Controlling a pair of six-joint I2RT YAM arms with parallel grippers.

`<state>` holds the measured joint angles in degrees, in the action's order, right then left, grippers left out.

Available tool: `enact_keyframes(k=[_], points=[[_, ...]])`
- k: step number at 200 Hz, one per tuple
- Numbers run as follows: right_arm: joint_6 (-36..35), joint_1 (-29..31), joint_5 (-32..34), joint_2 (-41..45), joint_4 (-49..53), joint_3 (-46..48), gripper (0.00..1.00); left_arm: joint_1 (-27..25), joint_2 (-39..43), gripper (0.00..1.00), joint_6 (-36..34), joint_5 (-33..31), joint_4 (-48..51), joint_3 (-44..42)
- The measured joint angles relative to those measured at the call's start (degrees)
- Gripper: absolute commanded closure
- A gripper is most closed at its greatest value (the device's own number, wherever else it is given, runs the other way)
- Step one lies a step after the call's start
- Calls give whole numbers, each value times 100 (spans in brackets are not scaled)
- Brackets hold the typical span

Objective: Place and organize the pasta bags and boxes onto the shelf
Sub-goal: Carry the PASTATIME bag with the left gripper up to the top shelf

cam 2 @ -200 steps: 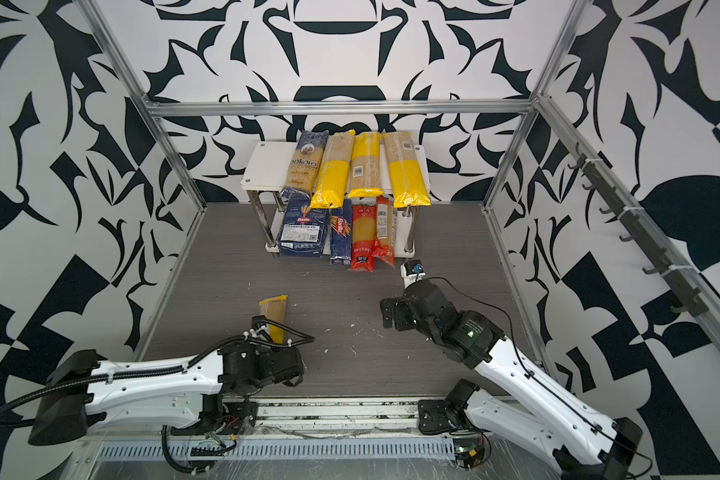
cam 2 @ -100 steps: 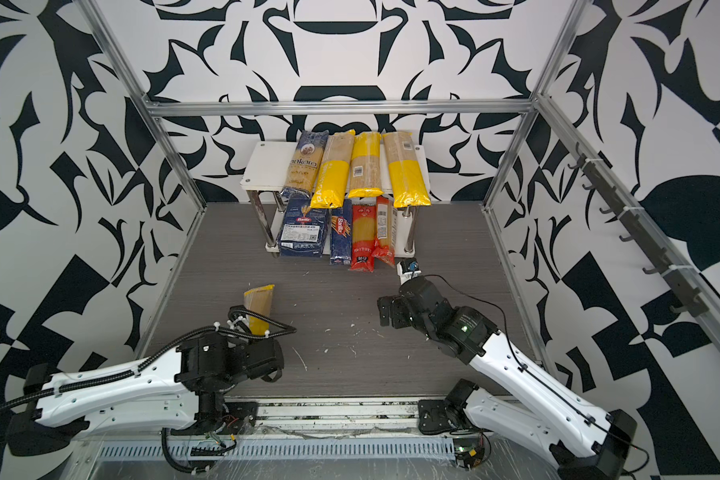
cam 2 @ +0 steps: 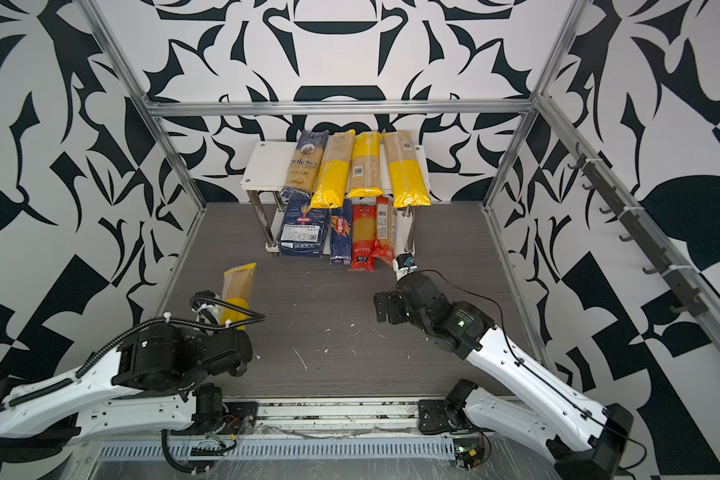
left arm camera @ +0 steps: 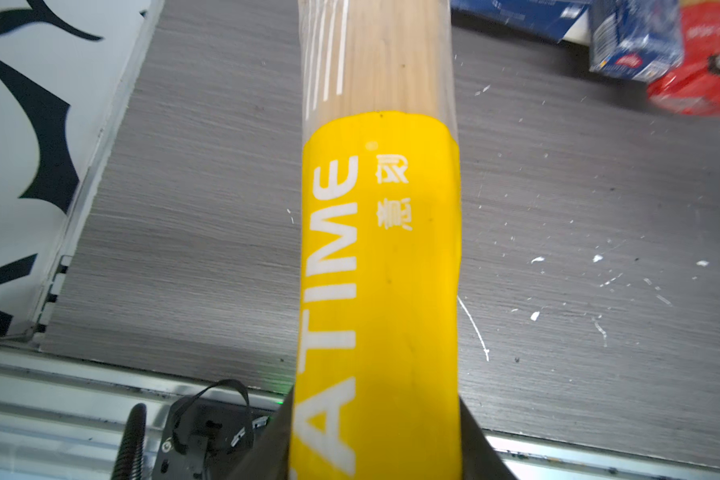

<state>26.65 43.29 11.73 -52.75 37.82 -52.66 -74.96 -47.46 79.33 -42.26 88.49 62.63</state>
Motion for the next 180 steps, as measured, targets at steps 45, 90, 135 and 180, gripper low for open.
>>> enact_keyframes(k=[45, 90, 135, 180], points=[[-74, 0, -17, -164, -59, -101, 0, 0, -380, 100, -229, -402, 289, 1143], [-144, 0, -17, -234, -127, -195, 0, 7, -581, 100, -737, -800, 304, 2020], [-208, 0, -17, -267, -177, -278, 0, 308, -992, 100, -1596, -1058, 302, 2883], [-286, 0, -17, -321, -212, -284, 0, 1917, -1185, 100, -3506, -509, -380, 3126]])
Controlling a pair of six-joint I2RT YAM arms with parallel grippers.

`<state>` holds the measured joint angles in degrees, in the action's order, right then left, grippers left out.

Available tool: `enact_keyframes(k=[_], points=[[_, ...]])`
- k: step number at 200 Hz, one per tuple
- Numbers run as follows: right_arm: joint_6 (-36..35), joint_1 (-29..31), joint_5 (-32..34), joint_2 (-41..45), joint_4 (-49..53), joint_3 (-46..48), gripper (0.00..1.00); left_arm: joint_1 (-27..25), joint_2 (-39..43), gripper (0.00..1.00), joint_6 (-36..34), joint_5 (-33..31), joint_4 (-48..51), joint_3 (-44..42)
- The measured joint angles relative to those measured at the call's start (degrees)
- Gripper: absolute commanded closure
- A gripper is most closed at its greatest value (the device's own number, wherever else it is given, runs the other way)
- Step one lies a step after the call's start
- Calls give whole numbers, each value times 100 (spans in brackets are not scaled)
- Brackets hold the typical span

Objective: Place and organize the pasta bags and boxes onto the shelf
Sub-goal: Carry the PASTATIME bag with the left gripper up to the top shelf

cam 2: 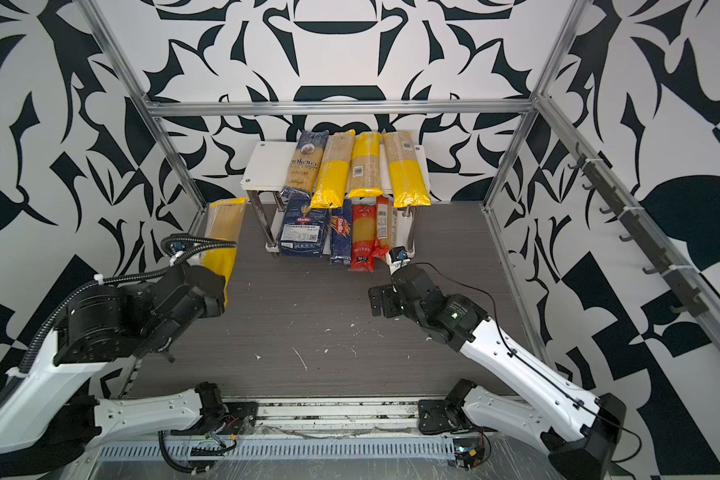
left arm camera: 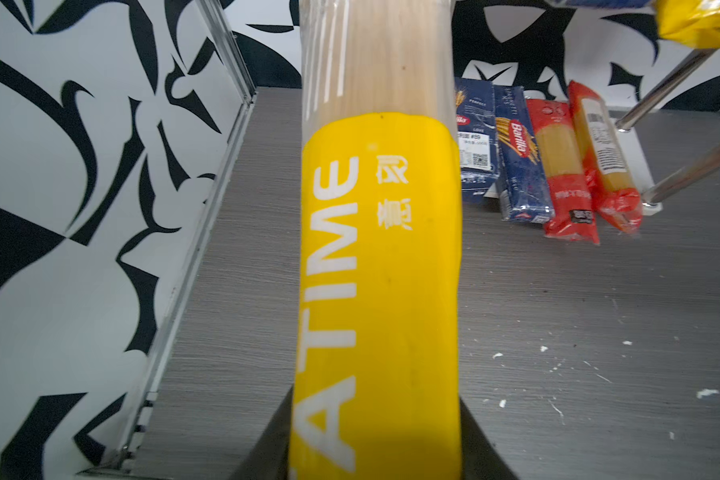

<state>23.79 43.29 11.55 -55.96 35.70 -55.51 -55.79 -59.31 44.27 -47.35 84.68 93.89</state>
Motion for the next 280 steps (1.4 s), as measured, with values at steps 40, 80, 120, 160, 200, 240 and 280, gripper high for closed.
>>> enact_keyframes(k=[40, 80, 120, 160, 200, 240, 280], points=[[-57, -2, 7, 2, 2, 0, 0, 1224, -654, 100, -1390, 748, -516, 603], [-155, -11, 48, 4, 9, -4, 0, 1620, -1541, 100, -2310, 1248, -922, 1821], [-223, -68, 107, 15, 31, -26, 0, 2205, -2299, 100, -2916, 1694, -1279, 2629], [-295, -160, 151, 15, 61, -103, 0, 2758, -3073, 100, -3283, 2249, -1419, 3355], [-319, -256, 184, 15, 153, -203, 0, 3053, -3709, 100, -3484, 2677, -1670, 3915], [-330, -341, 273, 42, 354, -348, 0, 3276, -4242, 100, -3591, 3001, -1893, 4227], [-332, -420, 330, 42, 472, -494, 0, 3545, -4708, 100, -3622, 3248, -2118, 4450]])
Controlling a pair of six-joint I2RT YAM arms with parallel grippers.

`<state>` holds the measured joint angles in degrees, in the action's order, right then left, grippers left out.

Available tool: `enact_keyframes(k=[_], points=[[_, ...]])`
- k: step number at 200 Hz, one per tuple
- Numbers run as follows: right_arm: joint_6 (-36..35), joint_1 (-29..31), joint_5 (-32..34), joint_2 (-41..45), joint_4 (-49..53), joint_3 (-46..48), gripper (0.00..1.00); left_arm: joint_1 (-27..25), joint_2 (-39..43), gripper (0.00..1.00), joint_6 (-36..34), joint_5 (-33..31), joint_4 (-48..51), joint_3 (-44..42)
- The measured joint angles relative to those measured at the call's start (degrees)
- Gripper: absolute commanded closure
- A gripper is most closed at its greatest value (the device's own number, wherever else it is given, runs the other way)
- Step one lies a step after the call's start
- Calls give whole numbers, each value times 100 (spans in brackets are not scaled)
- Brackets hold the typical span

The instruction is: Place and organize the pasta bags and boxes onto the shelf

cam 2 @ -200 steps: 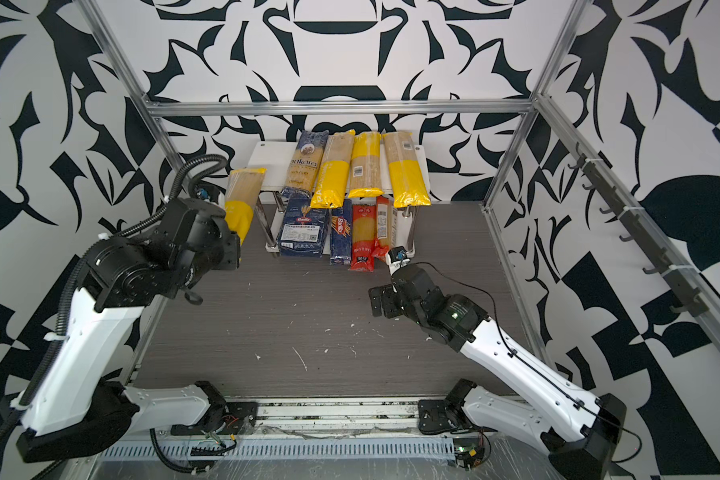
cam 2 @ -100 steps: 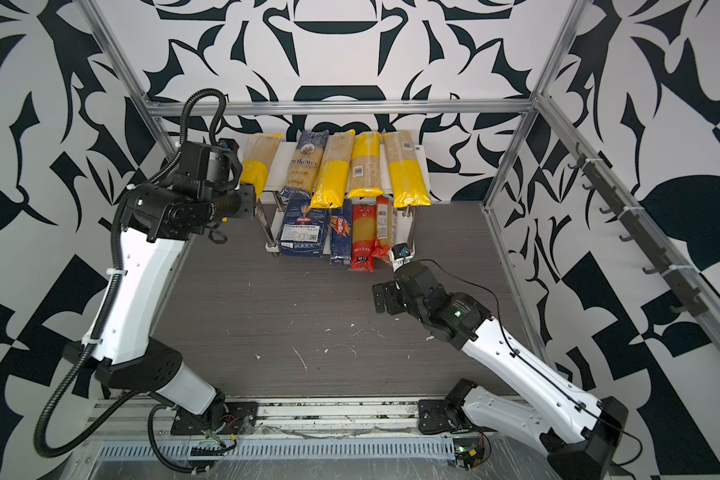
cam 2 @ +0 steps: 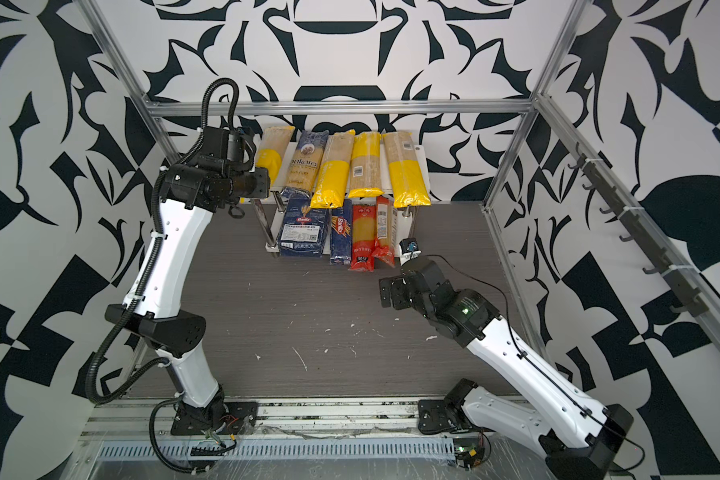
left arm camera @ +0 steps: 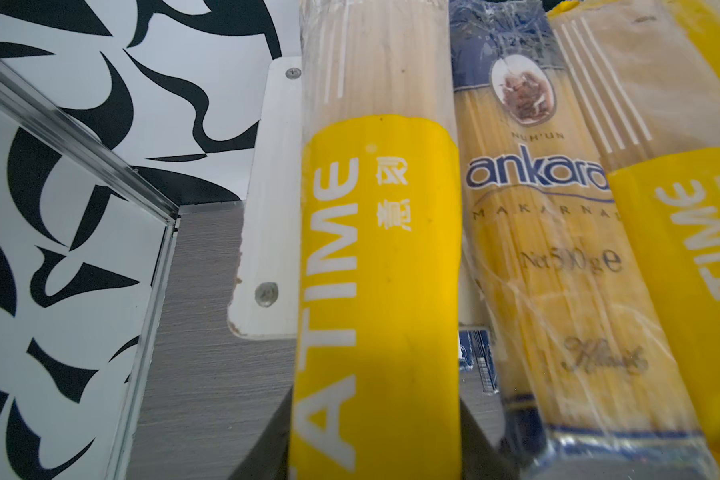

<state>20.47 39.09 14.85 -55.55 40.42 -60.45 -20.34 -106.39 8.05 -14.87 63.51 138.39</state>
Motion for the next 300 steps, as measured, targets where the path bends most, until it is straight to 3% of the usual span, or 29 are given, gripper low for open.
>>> enact_keyframes(k=[43, 51, 78, 86, 146, 167, 194, 253, 300], points=[[-13, -83, 85, -4, 157, -179, 0, 199, -389, 98, 37, 260, -216, 323], [-13, -94, 92, -4, 179, -199, 0, 210, -420, 82, 50, 289, -245, 323], [-13, -142, 107, -39, 214, -221, 0, 219, -470, 12, 98, 393, -350, 323], [-13, -151, 107, -59, 225, -221, 0, 219, -466, 0, 96, 431, -494, 323], [-13, -199, 85, -155, 214, -221, 0, 216, 260, 1, 160, 601, -1294, -87], [-11, -199, 68, -151, 199, -221, 0, 216, 780, 0, 258, 621, -1484, -629], [-7, -212, 52, -87, 155, -149, 0, 216, 1873, 1, 437, 621, -1932, -2243], [22, -313, 81, 136, 155, 555, 0, 216, 4470, 1, 826, 385, -3016, -6763], [138, -358, 103, -125, -118, 813, 0, 216, 5578, 1, 1180, 138, -3447, -8933]])
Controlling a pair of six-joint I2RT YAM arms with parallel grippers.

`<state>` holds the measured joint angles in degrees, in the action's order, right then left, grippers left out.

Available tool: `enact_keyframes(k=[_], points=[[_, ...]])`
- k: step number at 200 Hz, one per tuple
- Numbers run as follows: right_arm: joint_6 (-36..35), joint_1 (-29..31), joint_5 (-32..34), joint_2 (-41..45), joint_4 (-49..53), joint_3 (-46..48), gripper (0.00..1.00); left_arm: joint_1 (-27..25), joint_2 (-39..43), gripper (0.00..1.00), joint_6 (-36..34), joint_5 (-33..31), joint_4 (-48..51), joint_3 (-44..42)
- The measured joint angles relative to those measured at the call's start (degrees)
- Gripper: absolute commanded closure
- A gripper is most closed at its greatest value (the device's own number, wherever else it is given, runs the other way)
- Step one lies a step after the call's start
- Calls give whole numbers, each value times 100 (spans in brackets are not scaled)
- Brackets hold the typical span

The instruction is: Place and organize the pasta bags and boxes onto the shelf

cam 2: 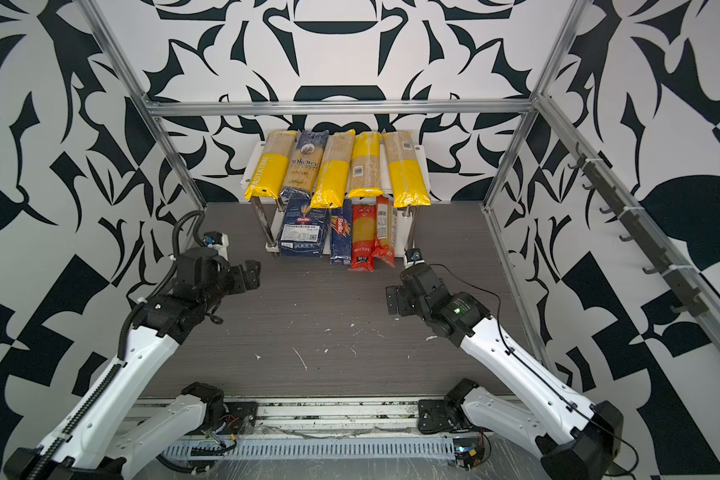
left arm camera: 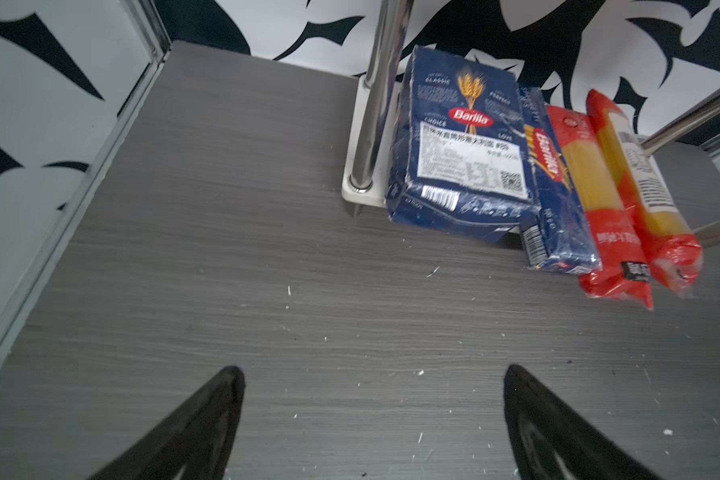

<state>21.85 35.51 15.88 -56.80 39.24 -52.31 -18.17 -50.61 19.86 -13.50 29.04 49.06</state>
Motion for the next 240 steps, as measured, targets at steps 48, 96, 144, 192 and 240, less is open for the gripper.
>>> enact_keyframes(k=[48, 96, 144, 192, 240], points=[[179, -70, -9, -365, -474, 361, 0, 0, 282, 1, 315, -87, -667, -697], [310, -308, 262, -7, -1095, 1176, 0, 0, 240, 1, 479, -295, -1523, -1722], [232, -595, 634, 184, -1869, 1779, 0, 0, 273, 1, 516, -542, -2201, -2133], [-243, -693, 1032, 310, -2896, 1991, 0, 0, 341, 1, 232, -1023, -2953, -2651], [-487, -1263, 1298, -227, -3405, 1958, 0, 0, 308, 1, -166, -1480, -3582, -2806]])
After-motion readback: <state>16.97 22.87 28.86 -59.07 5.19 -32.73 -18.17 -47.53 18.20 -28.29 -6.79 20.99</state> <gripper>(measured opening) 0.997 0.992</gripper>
